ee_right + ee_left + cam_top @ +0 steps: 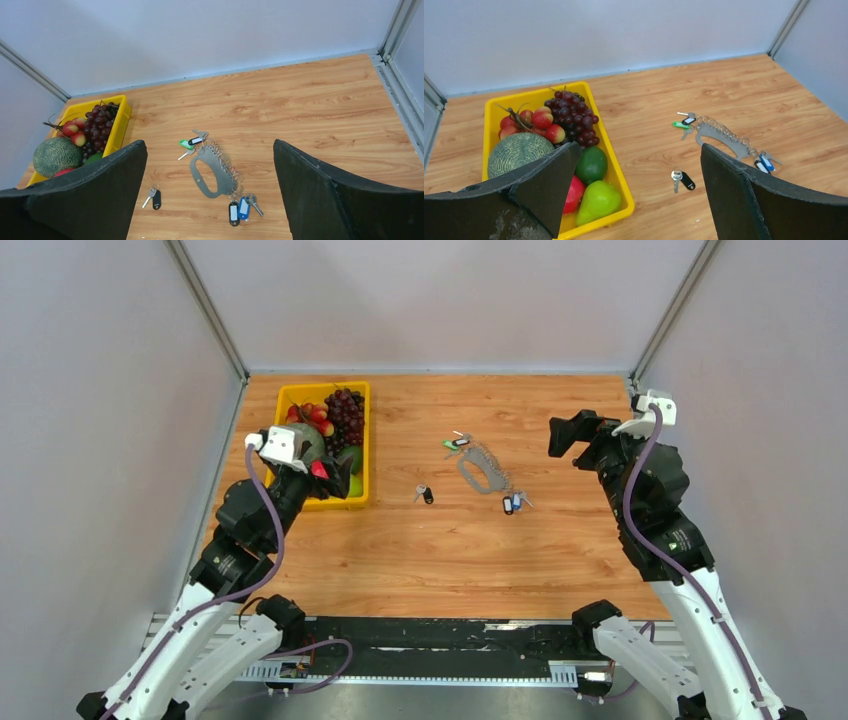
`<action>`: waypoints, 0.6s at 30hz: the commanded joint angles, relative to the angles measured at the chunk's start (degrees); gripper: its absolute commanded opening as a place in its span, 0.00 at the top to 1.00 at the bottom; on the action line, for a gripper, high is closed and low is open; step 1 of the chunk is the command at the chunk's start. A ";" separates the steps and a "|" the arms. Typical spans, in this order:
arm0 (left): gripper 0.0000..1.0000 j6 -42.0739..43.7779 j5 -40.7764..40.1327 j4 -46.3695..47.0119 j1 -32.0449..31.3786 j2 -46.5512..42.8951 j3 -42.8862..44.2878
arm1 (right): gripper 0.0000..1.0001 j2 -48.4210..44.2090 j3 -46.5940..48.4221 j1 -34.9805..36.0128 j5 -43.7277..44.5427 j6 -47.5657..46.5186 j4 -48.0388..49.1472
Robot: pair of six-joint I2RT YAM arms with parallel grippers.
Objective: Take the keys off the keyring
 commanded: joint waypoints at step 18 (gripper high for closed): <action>0.00 1.06 -6.35 0.24 0.10 4.31 -1.33 | 0.18 17.20 -7.13 -0.04 -8.06 2.37 7.81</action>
